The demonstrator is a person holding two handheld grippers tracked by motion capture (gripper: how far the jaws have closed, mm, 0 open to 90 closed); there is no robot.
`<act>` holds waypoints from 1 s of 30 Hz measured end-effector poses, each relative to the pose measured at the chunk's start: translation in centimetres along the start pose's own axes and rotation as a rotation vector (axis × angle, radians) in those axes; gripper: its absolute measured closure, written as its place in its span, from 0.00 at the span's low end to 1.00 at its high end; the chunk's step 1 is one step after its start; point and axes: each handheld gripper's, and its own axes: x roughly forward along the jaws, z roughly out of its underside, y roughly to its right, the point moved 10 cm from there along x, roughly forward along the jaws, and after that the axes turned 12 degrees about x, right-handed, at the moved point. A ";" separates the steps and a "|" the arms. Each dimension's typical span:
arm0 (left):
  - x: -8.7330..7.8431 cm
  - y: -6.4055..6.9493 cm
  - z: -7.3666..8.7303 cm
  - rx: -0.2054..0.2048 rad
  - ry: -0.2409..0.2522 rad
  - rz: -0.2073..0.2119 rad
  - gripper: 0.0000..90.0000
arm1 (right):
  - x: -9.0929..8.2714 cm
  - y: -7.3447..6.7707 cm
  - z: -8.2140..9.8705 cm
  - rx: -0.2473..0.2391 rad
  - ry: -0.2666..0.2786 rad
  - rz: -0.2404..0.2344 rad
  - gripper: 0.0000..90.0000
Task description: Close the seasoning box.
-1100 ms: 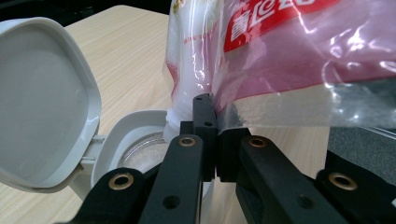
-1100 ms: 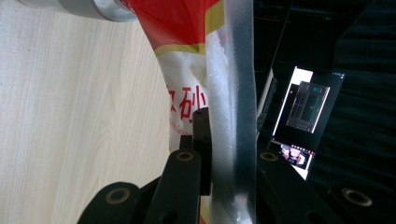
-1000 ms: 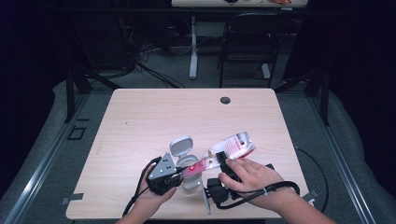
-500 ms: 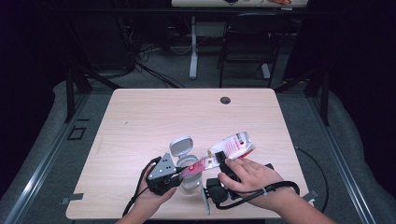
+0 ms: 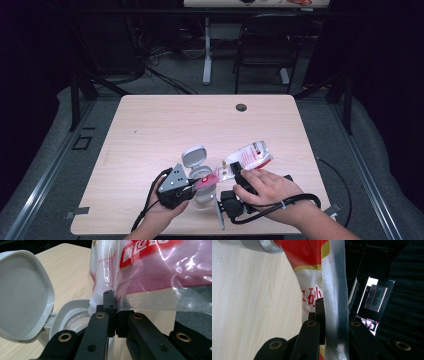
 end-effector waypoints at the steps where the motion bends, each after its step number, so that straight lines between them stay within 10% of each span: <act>1: 0.0 0.0 0.0 -0.001 0.000 -0.001 1.00 | 0.0 0.0 0.0 0.000 0.001 0.001 0.95; 30: -0.3 0.0 0.1 -0.004 -0.002 -0.008 1.00 | -0.1 0.3 -0.4 -0.015 0.010 0.004 0.96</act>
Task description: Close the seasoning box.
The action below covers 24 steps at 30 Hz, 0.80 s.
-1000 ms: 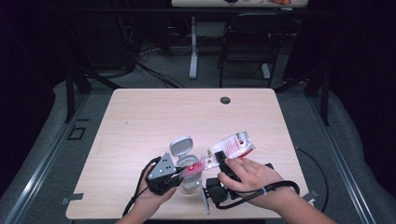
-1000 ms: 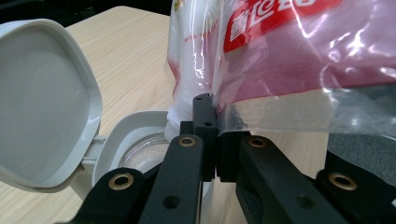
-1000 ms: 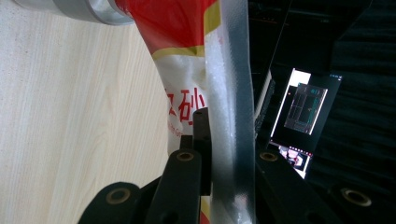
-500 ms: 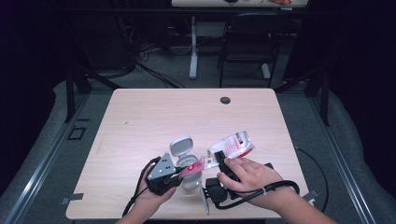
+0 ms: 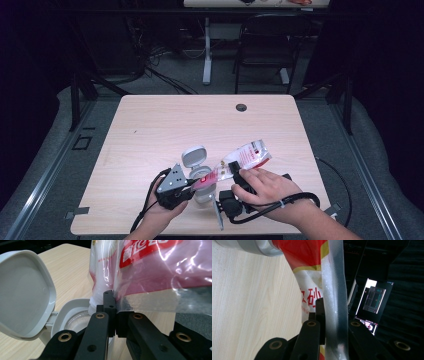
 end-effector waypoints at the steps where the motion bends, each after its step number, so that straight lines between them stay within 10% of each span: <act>1: 0.0 0.0 0.0 -0.002 0.000 -0.001 1.00 | 0.0 0.0 0.0 -0.001 0.002 -0.001 0.96; 24: -0.3 0.1 0.3 -0.008 -0.007 -0.009 1.00 | 0.2 -0.1 -0.5 -0.002 0.018 -0.008 0.96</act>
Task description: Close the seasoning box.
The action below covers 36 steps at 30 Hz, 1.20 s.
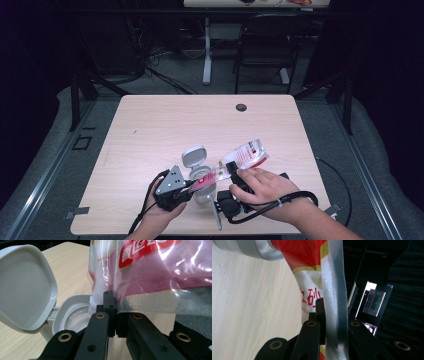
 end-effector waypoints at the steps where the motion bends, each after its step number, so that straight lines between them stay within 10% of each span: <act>1: 0.0 0.0 0.0 0.000 -0.003 0.000 1.00 | 0.0 0.0 0.0 -0.001 0.000 0.000 0.96; 36: -0.1 -0.2 0.0 -0.009 0.002 -0.004 1.00 | 0.1 0.2 -0.1 -0.005 0.008 0.003 0.96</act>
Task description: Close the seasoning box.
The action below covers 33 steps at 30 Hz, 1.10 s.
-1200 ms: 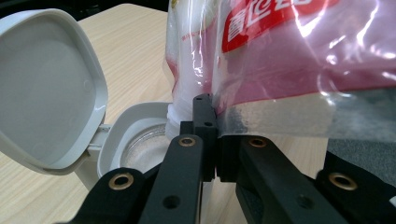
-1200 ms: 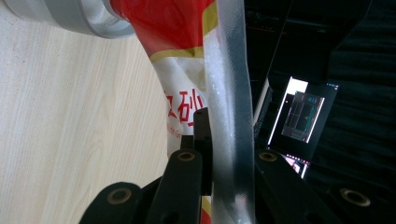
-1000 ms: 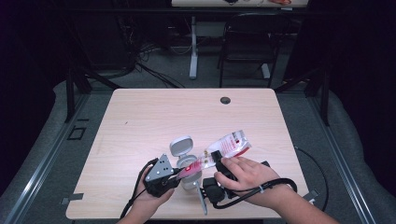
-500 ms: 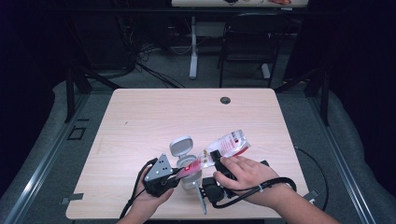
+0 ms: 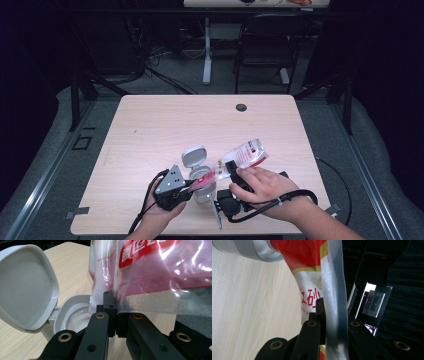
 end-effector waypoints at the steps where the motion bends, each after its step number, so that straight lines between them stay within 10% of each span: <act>1: 0.0 0.0 0.0 -0.001 0.001 0.000 1.00 | 0.0 0.0 0.0 -0.001 0.001 0.000 0.96; 33: -0.1 0.0 0.0 -0.004 0.001 -0.002 1.00 | 0.0 0.2 -0.4 -0.005 0.008 0.003 0.96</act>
